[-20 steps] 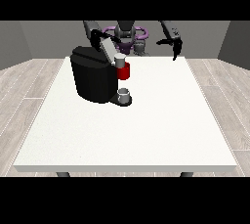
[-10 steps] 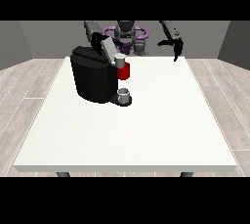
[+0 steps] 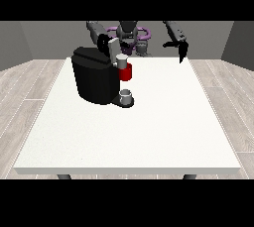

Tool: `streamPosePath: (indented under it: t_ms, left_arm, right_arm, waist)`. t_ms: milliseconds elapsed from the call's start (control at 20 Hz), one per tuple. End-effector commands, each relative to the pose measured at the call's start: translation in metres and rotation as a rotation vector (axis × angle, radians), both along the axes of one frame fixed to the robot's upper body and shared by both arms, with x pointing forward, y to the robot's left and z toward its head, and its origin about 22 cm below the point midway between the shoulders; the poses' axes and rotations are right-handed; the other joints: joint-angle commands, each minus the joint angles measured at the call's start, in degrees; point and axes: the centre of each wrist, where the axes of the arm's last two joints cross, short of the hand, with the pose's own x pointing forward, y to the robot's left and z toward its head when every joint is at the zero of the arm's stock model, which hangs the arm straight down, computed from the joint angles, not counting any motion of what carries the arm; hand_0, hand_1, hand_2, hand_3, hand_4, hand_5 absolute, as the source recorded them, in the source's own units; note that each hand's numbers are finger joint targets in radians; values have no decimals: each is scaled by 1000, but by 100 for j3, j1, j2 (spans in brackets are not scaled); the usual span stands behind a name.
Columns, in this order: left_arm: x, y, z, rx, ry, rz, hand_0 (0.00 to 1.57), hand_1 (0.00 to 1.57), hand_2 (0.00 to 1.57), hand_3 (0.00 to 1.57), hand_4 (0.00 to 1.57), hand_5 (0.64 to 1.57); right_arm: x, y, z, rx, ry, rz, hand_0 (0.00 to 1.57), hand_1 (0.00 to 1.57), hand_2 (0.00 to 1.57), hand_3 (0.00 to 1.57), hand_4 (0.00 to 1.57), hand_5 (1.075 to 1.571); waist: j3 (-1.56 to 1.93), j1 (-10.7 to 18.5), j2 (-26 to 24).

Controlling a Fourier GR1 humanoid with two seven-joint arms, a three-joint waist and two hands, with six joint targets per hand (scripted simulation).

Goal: Insert the coffee pod into the coffee machine and close the lid

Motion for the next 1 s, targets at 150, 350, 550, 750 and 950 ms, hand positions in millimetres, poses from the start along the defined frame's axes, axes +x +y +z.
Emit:
streamPosePath:
  t_ms: [150, 350, 550, 750, 950]
  left_arm:
    - [8, 7, 0, -17, 1, -4, 0, 0, 0, 0, 365, 1571]
    - [12, 15, 3, -21, -7, -31, 0, 0, 0, 0, 384, 1571]
    - [19, 20, 0, -20, -7, -5, 0, 0, 0, 0, 359, 1571]
    - [25, 25, 9, -28, -13, -61, 0, 0, 0, 0, 398, 1571]
    - [23, 2, 1, -22, 2, -67, 0, 0, 0, 0, 341, 1571]
  right_arm:
    - [9, 32, 15, -83, 21, 64, 0, 0, 0, 0, 421, 1571]
    - [13, 46, 24, -121, 27, 38, 0, 0, 0, 0, 374, 1571]
    - [12, 76, 54, -170, -37, 62, 0, 0, 0, 0, 375, 1571]
    - [11, 80, 63, -194, -93, 83, 0, 0, 0, 0, 383, 1571]
    - [3, 88, 50, -144, -73, 98, 0, 0, 0, 0, 393, 1571]
  waist:
    - [21, 101, 101]
    - [20, 239, 234]
    - [15, 191, 299]
    - [18, 375, 334]
    - [22, 531, 172]
